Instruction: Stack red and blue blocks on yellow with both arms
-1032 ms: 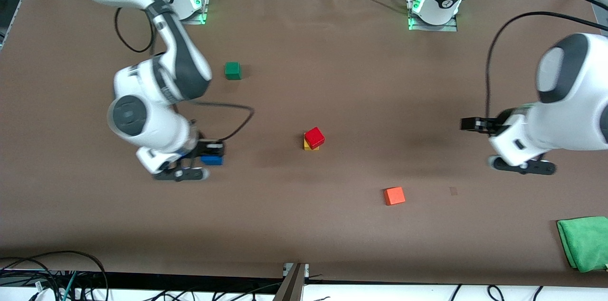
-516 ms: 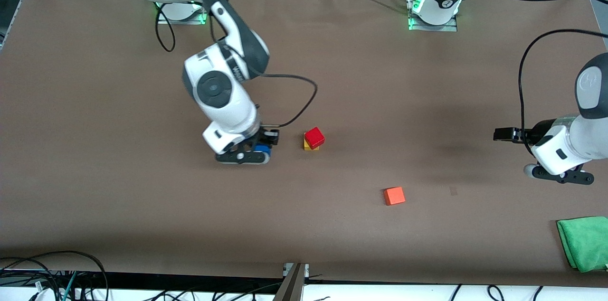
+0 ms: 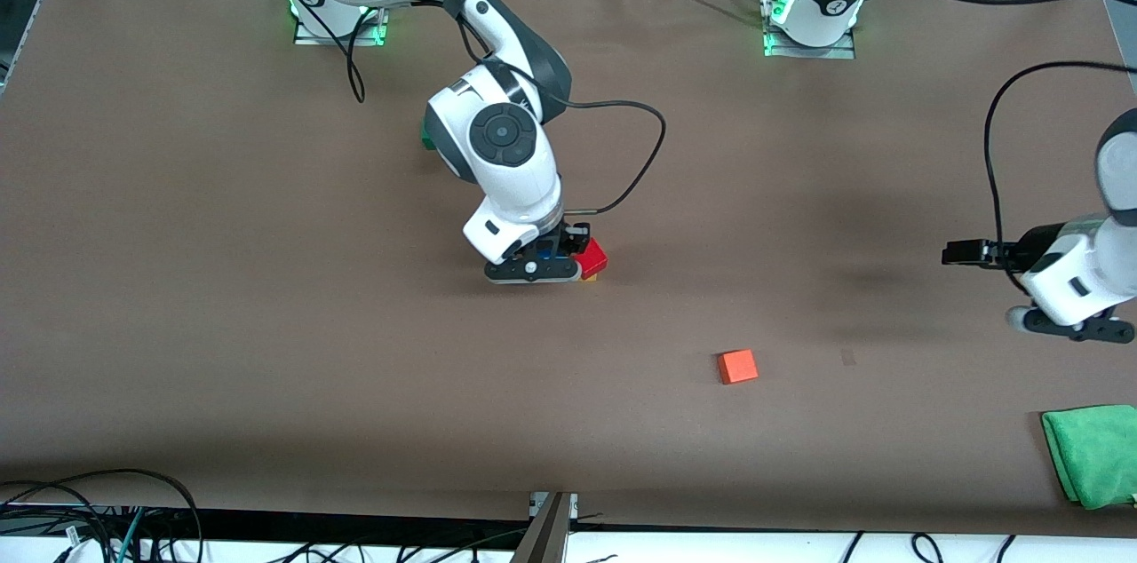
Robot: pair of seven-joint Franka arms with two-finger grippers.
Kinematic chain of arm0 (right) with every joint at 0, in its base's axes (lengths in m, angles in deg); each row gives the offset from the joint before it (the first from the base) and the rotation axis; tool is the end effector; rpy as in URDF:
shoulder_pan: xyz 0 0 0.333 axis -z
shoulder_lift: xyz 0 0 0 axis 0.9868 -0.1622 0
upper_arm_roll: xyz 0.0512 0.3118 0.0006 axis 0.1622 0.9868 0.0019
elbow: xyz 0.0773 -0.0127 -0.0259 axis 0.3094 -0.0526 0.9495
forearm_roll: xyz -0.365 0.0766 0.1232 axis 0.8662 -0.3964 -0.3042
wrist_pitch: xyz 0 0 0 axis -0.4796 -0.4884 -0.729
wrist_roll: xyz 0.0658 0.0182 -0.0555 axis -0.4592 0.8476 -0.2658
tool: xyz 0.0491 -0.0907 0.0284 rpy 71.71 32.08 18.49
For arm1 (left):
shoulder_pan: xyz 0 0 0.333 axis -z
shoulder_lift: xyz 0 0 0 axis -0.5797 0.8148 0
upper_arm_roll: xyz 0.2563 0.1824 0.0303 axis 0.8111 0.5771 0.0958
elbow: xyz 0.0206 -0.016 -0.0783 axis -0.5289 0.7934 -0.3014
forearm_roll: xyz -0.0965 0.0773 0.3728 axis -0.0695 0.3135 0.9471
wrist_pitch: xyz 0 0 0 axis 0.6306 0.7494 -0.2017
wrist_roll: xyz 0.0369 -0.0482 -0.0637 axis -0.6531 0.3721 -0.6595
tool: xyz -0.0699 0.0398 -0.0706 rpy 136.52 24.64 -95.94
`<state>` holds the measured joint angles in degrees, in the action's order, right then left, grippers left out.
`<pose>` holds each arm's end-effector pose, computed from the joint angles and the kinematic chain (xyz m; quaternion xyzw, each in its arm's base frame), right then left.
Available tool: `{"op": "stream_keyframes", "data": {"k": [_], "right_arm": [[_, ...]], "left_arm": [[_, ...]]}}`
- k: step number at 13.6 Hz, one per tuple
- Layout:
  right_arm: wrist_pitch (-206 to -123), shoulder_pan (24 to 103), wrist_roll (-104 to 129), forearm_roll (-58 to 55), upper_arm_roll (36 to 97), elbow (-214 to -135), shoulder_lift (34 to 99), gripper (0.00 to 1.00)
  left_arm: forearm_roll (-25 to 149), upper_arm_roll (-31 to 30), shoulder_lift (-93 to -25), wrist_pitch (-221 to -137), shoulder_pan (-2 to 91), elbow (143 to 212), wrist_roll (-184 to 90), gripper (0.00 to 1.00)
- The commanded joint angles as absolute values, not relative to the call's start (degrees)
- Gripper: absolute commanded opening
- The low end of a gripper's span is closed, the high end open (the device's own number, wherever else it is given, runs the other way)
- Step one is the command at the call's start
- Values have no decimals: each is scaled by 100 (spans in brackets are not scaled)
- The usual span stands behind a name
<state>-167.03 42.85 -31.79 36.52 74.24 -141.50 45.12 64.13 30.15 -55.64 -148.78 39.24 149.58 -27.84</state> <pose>0.5938 0.4898 0.3446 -0.9981 -0.0063 -0.0429 0.0440 0.6728 0.0577 0.4584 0.9918 -0.0395 -0.1174 0.0307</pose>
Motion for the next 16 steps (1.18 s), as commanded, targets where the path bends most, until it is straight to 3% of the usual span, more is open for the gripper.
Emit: {"op": "stream_keyframes", "data": {"k": [1,6,13,16], "right_arm": [[-16727,4112,-3317,3763,7356,-13829,4349,32],[-16851,3849,-3326,3797,7294,-13829,4252,32],[-17026,3717,-3509,3798,7259,-13829,4094,32],[-17044,3699,-3519,3798,7259,-13838,4076,33]], "left_arm": [[6156,3371,-6085,-14534,4246,15123,-2912,100],[6200,2985,-6507,-14146,4150,15114,-3318,100],[6235,2940,-7079,-13715,4228,15122,-3668,100],[6261,2415,-7106,-13750,4177,15105,-4362,100]]}}
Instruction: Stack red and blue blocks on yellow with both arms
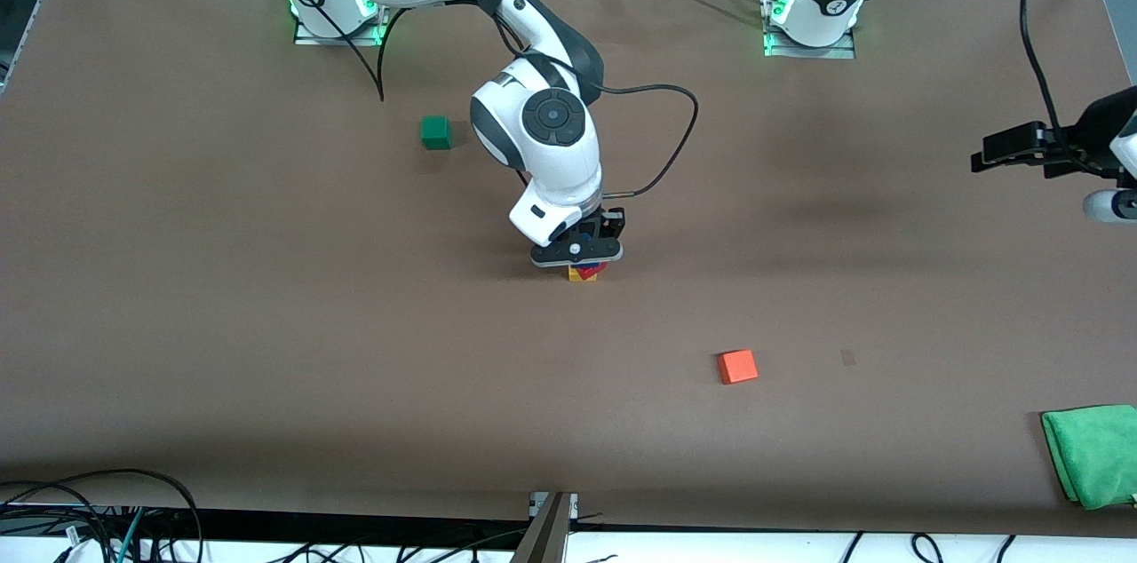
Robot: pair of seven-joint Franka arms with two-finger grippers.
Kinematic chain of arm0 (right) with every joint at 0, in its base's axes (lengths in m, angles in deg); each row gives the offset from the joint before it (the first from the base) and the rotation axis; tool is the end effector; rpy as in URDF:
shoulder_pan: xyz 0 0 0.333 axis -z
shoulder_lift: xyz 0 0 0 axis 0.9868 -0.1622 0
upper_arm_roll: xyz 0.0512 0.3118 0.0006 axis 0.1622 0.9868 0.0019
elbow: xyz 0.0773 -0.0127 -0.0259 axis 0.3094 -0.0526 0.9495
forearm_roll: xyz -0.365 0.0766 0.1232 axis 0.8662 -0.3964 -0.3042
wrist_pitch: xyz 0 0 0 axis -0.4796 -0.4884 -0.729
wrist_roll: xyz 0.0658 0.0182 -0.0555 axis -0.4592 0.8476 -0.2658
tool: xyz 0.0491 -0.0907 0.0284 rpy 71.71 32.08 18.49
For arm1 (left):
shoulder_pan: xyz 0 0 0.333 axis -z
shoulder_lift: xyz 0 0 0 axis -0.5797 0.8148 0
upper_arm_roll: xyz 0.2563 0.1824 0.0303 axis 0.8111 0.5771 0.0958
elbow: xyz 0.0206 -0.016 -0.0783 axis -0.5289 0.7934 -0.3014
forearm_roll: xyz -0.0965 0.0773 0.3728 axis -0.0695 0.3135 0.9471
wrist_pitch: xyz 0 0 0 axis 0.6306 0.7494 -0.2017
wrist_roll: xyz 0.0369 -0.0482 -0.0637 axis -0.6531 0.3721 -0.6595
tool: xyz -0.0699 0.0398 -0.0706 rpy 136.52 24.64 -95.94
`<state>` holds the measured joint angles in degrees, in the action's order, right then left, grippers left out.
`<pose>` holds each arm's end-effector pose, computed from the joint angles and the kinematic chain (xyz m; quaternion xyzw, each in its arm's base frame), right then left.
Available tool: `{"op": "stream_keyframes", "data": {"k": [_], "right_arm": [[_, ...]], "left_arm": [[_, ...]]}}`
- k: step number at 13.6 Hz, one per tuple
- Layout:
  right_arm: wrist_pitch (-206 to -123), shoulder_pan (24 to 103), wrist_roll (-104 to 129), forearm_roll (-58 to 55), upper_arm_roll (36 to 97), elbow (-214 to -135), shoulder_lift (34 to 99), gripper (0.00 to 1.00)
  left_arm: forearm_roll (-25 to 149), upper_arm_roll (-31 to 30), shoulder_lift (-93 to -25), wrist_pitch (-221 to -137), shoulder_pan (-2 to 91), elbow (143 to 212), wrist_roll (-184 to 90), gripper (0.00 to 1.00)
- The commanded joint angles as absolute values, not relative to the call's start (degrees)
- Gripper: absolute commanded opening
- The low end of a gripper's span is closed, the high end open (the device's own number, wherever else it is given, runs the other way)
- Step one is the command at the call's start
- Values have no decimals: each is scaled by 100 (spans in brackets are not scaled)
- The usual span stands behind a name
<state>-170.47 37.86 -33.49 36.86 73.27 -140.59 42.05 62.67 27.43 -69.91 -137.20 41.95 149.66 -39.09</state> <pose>0.5614 0.5383 0.3168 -0.9969 -0.0304 -0.0540 0.0477 0.6018 0.0009 0.6022 0.9934 0.0014 -0.0999 0.0564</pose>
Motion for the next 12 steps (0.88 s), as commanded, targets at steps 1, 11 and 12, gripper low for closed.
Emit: {"op": "stream_keyframes", "data": {"k": [1,11,12], "right_arm": [[-17044,3699,-3528,3806,7259,-13829,4068,34],[-17062,3699,-3537,3806,7197,-13829,4015,78],[-17079,3699,-3563,3806,7197,-13838,4023,96]], "left_arm": [[6270,2256,-7106,-13768,4150,15105,-4538,100],[6639,1490,-7211,-13768,3614,14930,-4313,100],[6787,1490,-7203,-13759,3614,14842,-4172,100]]}}
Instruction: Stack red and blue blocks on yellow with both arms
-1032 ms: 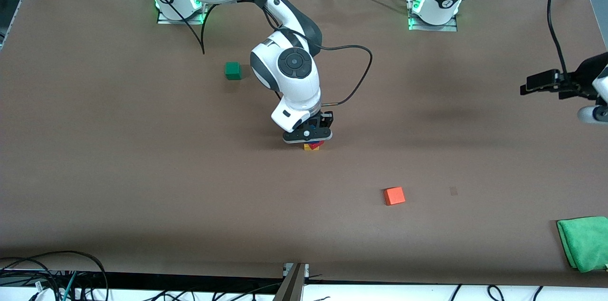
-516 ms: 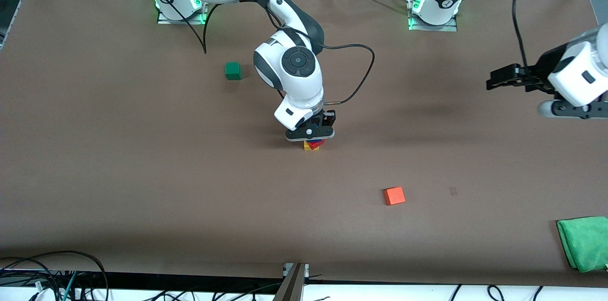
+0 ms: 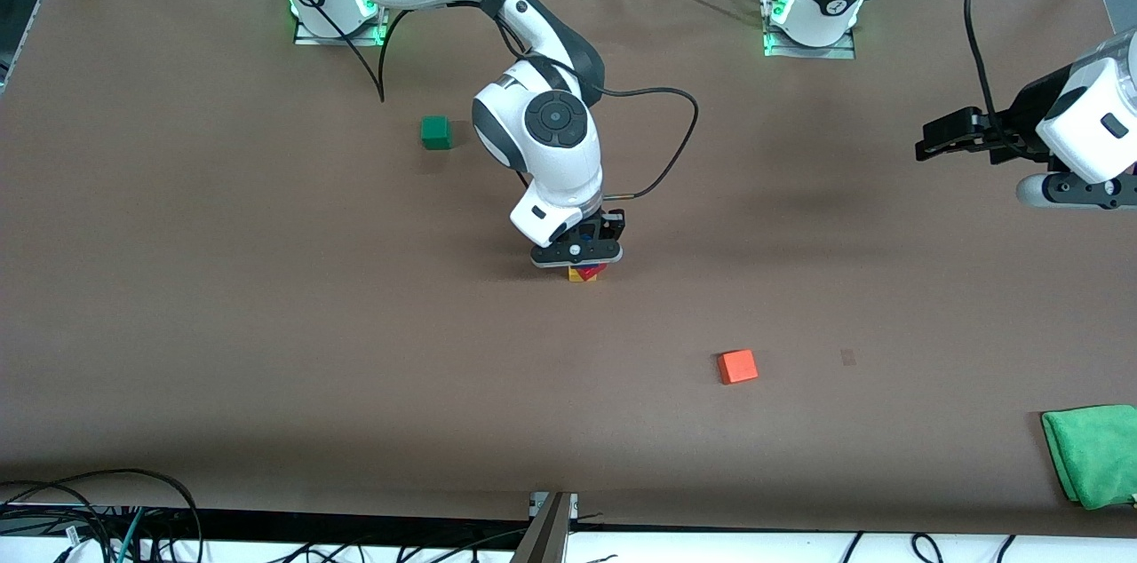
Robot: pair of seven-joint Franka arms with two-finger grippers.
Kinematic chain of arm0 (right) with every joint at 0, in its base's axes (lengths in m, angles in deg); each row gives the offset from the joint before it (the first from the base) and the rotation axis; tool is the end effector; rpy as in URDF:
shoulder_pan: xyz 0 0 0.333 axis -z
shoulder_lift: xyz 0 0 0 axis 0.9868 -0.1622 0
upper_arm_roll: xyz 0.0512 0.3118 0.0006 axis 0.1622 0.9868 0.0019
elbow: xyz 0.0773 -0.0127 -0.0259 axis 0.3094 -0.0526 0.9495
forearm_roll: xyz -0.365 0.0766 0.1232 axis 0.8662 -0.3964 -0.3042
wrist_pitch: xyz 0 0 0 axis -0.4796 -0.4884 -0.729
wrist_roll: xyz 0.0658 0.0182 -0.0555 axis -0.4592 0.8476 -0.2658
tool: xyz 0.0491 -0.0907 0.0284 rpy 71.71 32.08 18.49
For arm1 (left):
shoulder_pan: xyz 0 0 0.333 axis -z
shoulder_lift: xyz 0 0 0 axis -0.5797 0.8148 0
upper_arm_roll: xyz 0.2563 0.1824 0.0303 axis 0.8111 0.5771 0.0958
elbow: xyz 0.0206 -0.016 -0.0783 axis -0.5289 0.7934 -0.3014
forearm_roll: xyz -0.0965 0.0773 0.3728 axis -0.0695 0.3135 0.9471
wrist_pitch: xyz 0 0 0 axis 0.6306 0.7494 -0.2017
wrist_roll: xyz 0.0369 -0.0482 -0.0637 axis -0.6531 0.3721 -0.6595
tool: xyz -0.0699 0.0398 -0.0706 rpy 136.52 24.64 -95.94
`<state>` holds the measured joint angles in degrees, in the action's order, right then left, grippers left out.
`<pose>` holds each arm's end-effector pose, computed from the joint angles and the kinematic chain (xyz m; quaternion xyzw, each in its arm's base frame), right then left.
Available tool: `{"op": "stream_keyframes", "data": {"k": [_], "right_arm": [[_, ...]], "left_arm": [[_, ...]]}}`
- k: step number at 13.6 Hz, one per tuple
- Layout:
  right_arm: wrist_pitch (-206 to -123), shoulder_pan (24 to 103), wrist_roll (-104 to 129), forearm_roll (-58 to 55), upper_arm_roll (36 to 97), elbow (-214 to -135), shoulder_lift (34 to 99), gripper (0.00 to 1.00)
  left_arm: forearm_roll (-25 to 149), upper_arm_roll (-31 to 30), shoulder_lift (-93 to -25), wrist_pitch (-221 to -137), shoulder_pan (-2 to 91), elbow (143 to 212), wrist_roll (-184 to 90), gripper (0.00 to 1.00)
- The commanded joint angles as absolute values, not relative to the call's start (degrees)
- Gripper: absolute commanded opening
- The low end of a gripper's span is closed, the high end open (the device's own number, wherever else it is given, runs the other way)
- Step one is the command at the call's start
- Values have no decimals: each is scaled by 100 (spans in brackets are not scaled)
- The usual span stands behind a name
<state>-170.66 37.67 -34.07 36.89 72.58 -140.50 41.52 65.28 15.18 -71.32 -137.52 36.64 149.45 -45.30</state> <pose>0.5643 0.5358 0.3106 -0.9973 -0.0235 -0.0553 0.0429 0.5941 -0.0475 0.6174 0.9947 -0.0011 -0.0906 0.0496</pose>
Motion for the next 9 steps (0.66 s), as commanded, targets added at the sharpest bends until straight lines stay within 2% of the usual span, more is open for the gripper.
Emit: {"op": "stream_keyframes", "data": {"k": [1,6,9], "right_arm": [[-17088,3699,-3563,3806,7197,-13838,4024,99],[-16817,3716,-3511,3798,7162,-13829,4190,99],[-16403,3812,-3335,3798,7119,-13838,4576,100]], "left_arm": [[6885,1490,-7185,-13725,3622,14798,-4066,100],[6929,1552,-7115,-13759,3631,14551,-3916,100],[6921,1525,-7298,-14398,3622,15084,-3986,100]]}}
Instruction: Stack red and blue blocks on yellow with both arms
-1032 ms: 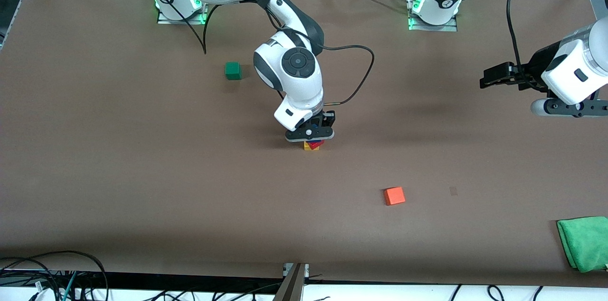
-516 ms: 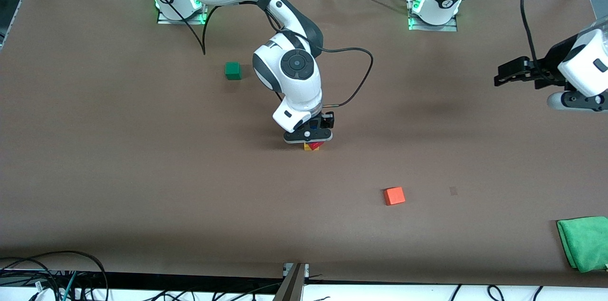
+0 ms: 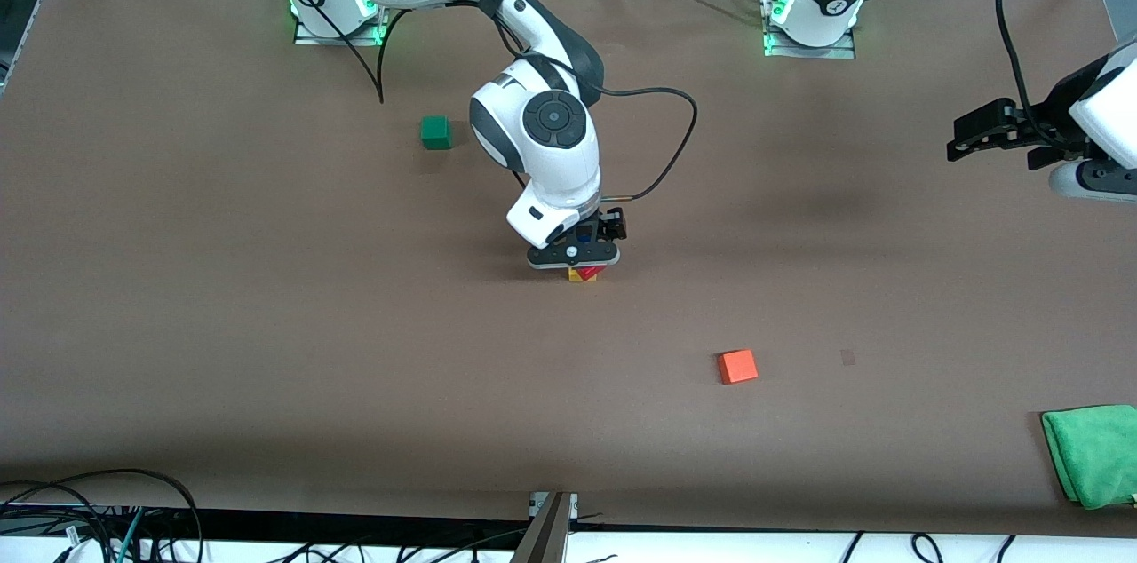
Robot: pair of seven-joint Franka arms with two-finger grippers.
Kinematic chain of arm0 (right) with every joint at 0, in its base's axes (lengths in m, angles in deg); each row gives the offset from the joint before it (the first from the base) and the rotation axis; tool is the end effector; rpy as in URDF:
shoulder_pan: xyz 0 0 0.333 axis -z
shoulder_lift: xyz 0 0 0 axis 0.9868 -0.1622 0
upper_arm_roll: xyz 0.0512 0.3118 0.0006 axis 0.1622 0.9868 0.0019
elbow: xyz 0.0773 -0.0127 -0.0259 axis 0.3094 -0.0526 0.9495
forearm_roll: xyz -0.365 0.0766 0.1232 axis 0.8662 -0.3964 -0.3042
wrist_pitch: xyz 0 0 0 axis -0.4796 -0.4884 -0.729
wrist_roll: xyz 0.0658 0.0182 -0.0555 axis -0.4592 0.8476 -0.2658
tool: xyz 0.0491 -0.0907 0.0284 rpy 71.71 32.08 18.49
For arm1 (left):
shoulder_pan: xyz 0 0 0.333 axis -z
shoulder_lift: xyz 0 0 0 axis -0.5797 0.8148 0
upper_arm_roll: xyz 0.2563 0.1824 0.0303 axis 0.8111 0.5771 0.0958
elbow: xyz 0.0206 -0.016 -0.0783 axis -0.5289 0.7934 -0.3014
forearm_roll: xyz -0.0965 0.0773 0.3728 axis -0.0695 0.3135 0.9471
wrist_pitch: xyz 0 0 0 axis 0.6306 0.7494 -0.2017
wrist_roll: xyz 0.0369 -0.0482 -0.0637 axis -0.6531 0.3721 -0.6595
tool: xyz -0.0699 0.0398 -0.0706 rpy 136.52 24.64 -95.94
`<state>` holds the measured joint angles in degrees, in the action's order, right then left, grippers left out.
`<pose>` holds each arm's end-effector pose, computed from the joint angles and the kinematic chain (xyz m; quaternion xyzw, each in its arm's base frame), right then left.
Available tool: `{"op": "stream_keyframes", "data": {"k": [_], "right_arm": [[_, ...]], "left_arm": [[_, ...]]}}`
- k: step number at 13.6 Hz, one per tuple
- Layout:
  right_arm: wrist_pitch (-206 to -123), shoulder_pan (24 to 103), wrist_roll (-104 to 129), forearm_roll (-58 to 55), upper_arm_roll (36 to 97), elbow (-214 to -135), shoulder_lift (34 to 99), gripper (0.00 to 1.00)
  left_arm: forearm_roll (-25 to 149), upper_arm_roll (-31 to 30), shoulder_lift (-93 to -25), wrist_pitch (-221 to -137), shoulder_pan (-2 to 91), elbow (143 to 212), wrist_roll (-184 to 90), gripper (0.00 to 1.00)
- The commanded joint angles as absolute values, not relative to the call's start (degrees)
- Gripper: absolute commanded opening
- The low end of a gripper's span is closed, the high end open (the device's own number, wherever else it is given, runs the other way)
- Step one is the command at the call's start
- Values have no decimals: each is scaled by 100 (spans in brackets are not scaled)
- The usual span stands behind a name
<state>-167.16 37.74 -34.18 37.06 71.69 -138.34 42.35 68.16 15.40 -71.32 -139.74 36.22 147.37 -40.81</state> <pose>0.5712 0.5291 0.3341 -0.9976 -0.0171 -0.0572 0.0341 0.5993 -0.0348 0.6358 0.9978 -0.0300 -0.0503 0.0294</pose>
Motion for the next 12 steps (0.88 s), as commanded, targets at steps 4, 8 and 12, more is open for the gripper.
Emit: {"op": "stream_keyframes", "data": {"k": [4,8,12], "right_arm": [[-15535,4330,-2230,3780,7092,-13846,5085,100],[-14743,5226,-1210,3736,7092,-13847,5578,100],[-14040,6192,-102,3727,7057,-13847,5930,100]], "left_arm": [[6894,1517,-7720,-15366,3614,16087,-4004,100],[6877,1534,-7853,-15754,3587,16380,-3995,100],[6824,1552,-7818,-15719,3324,16169,-3847,100]]}}
